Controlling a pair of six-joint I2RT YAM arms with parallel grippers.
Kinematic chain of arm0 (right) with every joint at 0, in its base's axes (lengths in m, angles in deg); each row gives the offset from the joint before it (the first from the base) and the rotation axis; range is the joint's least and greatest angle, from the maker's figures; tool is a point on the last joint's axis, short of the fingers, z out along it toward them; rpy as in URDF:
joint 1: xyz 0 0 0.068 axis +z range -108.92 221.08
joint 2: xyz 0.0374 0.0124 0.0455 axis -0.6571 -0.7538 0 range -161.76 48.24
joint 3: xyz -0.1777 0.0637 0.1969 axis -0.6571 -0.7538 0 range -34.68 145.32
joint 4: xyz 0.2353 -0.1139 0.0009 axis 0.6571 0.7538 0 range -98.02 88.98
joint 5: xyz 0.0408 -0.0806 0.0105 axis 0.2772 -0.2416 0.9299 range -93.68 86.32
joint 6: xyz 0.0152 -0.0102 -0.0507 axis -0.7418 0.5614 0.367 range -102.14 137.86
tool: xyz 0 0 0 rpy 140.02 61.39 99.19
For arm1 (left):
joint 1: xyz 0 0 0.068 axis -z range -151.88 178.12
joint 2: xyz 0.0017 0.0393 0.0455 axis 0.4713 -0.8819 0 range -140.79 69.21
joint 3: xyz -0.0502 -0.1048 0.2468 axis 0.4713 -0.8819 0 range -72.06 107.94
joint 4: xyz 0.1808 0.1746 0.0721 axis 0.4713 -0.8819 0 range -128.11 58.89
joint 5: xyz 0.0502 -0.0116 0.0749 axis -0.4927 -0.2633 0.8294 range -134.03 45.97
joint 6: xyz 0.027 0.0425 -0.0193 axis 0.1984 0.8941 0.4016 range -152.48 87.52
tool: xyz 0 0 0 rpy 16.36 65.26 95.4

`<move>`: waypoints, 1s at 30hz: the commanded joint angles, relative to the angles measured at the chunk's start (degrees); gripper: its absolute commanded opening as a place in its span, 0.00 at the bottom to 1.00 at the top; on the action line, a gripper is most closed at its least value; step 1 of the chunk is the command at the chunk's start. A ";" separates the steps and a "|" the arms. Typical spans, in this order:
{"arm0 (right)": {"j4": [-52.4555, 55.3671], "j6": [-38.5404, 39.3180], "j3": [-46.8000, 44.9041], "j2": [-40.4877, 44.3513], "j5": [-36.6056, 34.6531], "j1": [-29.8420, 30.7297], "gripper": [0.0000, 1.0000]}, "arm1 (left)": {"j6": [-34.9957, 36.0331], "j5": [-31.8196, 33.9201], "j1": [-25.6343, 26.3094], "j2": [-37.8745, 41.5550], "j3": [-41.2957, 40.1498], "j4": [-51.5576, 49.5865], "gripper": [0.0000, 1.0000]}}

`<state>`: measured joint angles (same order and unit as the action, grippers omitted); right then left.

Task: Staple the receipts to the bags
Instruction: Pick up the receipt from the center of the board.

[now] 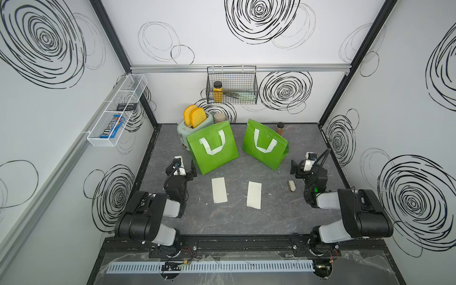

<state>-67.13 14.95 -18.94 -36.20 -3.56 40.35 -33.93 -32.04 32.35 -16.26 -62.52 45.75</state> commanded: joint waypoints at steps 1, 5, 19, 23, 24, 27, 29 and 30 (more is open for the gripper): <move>-2.06 -0.16 0.04 -0.13 0.65 -0.32 0.97 | 0.46 -0.12 0.25 -0.27 0.44 3.91 0.96; -2.05 -0.15 0.00 -0.11 0.53 -0.32 0.97 | 0.46 -0.12 0.25 -0.31 0.47 3.83 0.96; -1.97 -0.06 0.10 -0.16 -0.09 0.03 0.97 | 0.05 -1.35 -0.45 -0.13 0.56 3.38 0.96; -1.97 0.00 0.15 -0.20 -0.04 0.03 0.97 | -0.27 -2.08 -0.84 0.12 0.46 2.99 0.96; -1.97 -0.05 0.16 -0.19 -0.10 0.02 0.97 | -0.47 -2.98 -1.17 0.30 0.52 2.82 0.96; -1.95 0.02 0.11 -0.11 -0.12 0.11 0.97 | -1.07 -2.92 -1.67 1.65 1.03 0.88 0.96; -2.12 0.14 -0.06 0.08 -0.94 0.44 0.97 | -1.75 -1.49 -1.86 3.83 0.97 -0.99 0.96; -1.54 0.14 0.15 0.53 -2.04 0.72 0.97 | -1.58 -1.41 -1.86 5.32 0.88 -1.99 0.96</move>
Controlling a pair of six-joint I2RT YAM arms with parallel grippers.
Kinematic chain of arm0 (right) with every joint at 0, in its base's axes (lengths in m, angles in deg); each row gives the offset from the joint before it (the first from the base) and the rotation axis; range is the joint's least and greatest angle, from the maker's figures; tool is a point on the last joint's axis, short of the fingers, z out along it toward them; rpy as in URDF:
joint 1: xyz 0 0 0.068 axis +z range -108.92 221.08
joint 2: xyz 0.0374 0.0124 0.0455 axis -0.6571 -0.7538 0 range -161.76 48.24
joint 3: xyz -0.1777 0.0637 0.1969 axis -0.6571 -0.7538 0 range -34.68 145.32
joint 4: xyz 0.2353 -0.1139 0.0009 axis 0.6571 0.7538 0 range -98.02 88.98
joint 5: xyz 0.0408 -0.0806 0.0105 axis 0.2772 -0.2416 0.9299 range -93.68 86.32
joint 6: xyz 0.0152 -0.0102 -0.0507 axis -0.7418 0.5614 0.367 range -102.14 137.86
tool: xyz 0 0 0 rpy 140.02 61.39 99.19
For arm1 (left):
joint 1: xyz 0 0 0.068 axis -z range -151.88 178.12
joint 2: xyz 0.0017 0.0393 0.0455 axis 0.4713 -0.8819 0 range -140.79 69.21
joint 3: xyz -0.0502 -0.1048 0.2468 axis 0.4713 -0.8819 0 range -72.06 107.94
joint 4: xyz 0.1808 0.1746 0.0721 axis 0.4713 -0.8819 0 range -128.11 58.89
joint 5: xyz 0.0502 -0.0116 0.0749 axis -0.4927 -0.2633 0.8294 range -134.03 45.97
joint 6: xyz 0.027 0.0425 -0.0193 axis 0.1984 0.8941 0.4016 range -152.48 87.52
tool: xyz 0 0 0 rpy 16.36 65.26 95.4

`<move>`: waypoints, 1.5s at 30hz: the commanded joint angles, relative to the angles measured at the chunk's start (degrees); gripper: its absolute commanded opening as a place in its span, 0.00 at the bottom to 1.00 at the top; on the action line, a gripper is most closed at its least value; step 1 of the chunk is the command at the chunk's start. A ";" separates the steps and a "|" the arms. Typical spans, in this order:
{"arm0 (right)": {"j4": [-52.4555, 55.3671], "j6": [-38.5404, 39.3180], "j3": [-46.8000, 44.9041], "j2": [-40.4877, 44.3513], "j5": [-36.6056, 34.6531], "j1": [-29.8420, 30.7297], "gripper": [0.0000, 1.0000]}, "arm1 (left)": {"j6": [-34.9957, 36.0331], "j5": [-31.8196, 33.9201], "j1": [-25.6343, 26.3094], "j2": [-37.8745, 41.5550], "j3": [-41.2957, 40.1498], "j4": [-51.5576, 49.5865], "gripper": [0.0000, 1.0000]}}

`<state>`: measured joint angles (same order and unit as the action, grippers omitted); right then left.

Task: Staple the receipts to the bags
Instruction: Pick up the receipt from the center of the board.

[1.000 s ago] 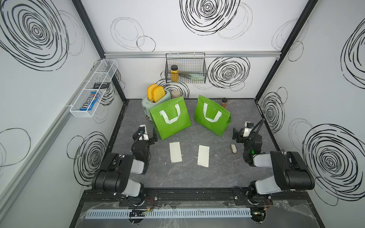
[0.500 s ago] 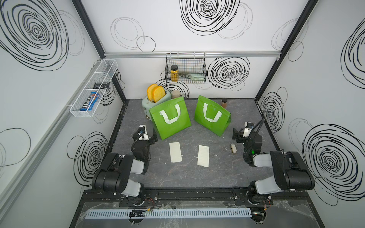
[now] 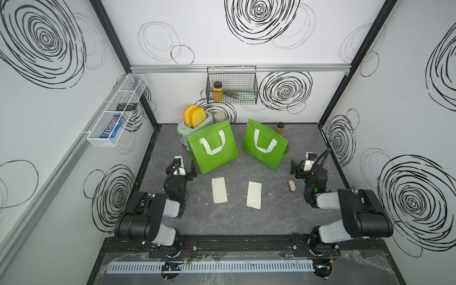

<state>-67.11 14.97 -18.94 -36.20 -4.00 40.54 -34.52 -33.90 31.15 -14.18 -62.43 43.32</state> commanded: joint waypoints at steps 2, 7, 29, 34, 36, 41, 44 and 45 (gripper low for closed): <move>2.18 0.20 1.09 3.08 -3.80 1.18 0.97 | -1.57 3.77 -0.27 7.49 0.76 -3.25 0.96; 27.98 -9.67 11.24 12.65 -13.80 1.40 0.97 | -16.61 26.16 1.39 19.07 16.37 -46.86 0.96; 60.77 -30.51 17.24 38.65 -1.29 16.48 0.97 | -37.16 2.85 29.77 29.41 28.08 -87.08 0.96; 65.52 -29.39 15.45 38.05 -0.90 28.23 0.97 | -38.78 -1.53 40.56 22.43 24.91 -78.80 0.85; 65.71 -29.89 14.05 36.82 -0.97 32.42 0.97 | -39.09 -3.32 43.48 18.09 25.30 -76.00 0.70; 63.70 -33.86 10.65 33.17 2.29 37.26 0.99 | -38.92 -8.04 47.33 7.01 27.38 -69.31 0.41; 60.33 -36.57 8.10 31.40 6.03 37.89 0.86 | -38.57 -10.66 47.51 1.95 28.15 -65.48 0.28; 59.37 -37.84 7.12 30.68 6.93 37.97 0.82 | -38.48 -12.25 47.51 0.31 28.32 -63.72 0.27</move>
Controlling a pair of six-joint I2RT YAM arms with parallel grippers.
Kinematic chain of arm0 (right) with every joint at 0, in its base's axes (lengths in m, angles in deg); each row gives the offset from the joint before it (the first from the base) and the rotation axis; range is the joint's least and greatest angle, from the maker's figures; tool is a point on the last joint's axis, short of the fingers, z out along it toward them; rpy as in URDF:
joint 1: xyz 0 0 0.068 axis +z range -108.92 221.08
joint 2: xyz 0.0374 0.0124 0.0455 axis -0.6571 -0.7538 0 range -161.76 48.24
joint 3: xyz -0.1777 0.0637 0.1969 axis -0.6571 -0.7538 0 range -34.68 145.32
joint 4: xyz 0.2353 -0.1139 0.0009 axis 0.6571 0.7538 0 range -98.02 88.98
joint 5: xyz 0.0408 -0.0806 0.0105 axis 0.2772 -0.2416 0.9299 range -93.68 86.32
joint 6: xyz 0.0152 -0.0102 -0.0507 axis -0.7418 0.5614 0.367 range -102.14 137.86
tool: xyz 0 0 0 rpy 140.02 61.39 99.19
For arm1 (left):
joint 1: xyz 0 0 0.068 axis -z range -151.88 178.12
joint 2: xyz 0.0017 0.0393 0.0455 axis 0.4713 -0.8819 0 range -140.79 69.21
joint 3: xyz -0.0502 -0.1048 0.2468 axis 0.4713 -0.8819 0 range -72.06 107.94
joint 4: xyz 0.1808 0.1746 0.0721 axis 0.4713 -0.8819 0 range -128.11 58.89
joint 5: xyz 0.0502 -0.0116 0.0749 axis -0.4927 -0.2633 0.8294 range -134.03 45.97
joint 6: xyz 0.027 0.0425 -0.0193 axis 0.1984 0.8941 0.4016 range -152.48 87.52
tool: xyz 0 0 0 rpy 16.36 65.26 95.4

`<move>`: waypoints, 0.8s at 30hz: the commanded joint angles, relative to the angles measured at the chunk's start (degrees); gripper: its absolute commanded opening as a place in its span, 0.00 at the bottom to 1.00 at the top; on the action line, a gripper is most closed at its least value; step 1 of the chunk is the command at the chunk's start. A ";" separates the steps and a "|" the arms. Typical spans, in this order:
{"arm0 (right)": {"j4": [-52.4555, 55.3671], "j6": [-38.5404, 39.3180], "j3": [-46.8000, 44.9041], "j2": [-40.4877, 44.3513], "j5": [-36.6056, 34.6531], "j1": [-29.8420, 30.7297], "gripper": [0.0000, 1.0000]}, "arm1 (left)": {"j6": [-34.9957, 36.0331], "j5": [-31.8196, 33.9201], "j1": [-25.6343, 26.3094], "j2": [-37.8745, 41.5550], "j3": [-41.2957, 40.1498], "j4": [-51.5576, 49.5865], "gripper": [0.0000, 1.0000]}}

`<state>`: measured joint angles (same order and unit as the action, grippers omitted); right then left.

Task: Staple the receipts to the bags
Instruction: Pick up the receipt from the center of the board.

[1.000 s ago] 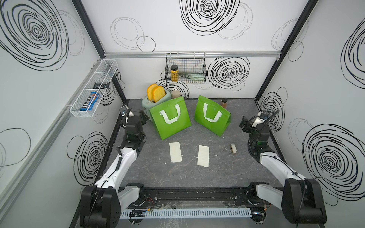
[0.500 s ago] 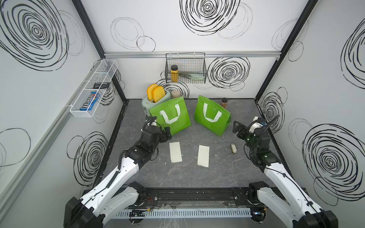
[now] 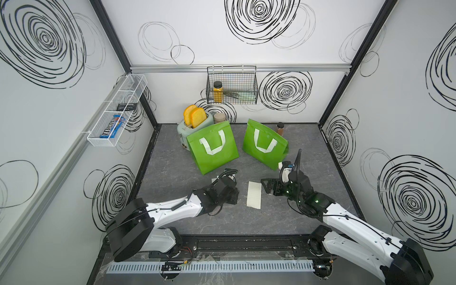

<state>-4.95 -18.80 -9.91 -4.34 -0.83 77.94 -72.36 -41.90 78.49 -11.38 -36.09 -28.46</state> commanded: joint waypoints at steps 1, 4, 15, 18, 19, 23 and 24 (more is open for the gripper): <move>-4.09 -4.84 -2.81 -1.78 4.80 0.49 0.78 | -0.36 -5.67 0.33 -3.96 2.16 9.54 0.25; -7.47 -7.28 -5.01 -3.87 6.80 0.49 0.72 | 0.73 -8.14 0.91 -8.96 4.37 11.16 0.15; -10.54 -10.88 -2.80 -19.35 16.80 -3.89 0.59 | 0.64 -11.28 2.68 -16.31 3.60 15.21 0.13; -13.28 -11.94 -2.98 -22.77 19.25 -4.31 0.59 | -0.06 -10.87 3.58 -17.34 3.15 15.26 0.12; -13.95 -12.39 -3.06 -23.44 19.76 -4.26 0.58 | -0.32 -10.56 3.76 -17.48 2.98 15.17 0.12; -16.01 -14.16 -3.85 -23.98 20.67 -4.08 0.58 | -1.39 -10.26 3.95 -18.65 2.19 15.00 0.10; -16.67 -14.54 -4.14 -24.02 21.02 -4.08 0.58 | -1.55 -10.60 4.02 -19.12 2.14 15.16 0.10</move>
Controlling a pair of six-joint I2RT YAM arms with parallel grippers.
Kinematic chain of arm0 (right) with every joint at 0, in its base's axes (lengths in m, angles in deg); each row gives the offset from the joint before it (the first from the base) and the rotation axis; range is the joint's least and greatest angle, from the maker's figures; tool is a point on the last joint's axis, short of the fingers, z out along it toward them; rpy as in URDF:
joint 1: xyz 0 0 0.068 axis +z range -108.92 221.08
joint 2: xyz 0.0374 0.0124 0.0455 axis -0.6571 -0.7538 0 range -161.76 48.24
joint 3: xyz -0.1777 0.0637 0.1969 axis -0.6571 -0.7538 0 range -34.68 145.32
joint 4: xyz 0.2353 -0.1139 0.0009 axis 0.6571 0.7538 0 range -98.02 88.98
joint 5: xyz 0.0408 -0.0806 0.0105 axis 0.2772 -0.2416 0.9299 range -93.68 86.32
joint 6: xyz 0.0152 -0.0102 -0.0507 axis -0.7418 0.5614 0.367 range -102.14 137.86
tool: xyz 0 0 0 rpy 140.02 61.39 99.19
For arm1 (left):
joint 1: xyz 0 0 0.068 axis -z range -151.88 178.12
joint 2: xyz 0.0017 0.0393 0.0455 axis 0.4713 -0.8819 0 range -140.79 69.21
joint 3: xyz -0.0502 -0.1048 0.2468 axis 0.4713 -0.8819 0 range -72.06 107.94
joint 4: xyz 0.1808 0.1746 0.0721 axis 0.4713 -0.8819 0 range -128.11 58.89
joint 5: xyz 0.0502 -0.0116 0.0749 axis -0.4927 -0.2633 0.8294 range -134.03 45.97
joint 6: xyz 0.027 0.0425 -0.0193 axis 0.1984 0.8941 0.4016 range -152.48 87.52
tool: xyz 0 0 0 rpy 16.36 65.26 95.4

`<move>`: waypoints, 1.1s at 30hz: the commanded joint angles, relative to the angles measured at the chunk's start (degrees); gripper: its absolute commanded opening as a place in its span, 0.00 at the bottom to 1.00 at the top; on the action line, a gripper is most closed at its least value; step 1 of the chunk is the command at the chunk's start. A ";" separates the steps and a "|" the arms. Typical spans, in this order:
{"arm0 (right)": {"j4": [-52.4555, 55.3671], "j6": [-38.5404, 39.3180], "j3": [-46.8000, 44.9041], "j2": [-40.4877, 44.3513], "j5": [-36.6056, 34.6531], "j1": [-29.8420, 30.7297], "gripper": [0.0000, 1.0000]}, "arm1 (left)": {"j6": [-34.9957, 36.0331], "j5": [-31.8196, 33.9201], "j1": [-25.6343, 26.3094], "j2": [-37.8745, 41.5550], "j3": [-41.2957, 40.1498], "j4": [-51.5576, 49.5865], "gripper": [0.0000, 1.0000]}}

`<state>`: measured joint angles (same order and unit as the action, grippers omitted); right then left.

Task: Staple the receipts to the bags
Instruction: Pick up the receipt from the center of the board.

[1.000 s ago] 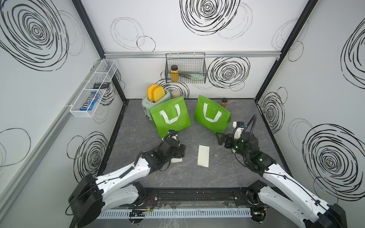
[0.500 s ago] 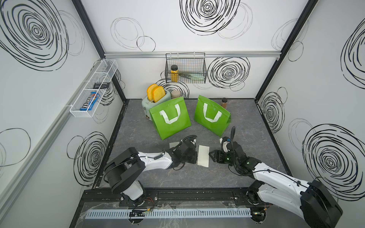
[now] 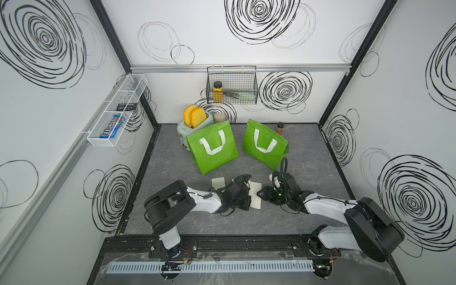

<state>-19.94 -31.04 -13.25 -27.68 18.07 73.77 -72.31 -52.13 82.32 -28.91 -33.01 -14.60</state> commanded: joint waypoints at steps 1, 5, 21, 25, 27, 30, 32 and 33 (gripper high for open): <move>-2.11 -2.61 -1.03 -0.84 2.29 0.10 0.58 | -1.78 -0.70 0.17 -1.87 -1.07 1.41 0.10; -1.15 -2.28 -1.19 -1.36 1.46 0.10 0.58 | -1.20 0.16 -0.49 -0.13 -0.73 -1.08 0.08; 0.25 -1.02 -1.10 -1.04 -0.44 -0.26 0.59 | 3.19 -3.87 -5.15 -1.88 3.63 -2.20 0.13; -1.69 -1.74 -1.17 -2.33 0.73 -0.17 0.59 | 2.34 -3.97 -3.65 -4.20 2.90 -1.71 0.12; -3.97 -2.60 -1.77 -2.91 2.05 -0.17 0.59 | 1.59 -4.09 -3.14 -4.74 2.29 -1.11 0.12; -8.48 -4.06 -3.22 -2.85 3.86 -0.17 0.59 | 0.75 -4.47 -2.81 -4.97 1.32 -0.23 0.10; -10.99 -4.57 -4.12 -2.12 4.89 -0.17 0.59 | 0.55 -4.80 -2.78 -4.93 1.03 0.03 0.10; -12.29 -4.83 -4.52 -1.54 5.56 -0.25 0.59 | 0.63 -4.61 -2.84 -4.82 1.03 -0.34 0.10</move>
<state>-28.58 -34.01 -15.85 -29.65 21.31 73.72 -70.48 -56.08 79.15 -32.15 -30.41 -13.05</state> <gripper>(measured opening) 0.588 0.101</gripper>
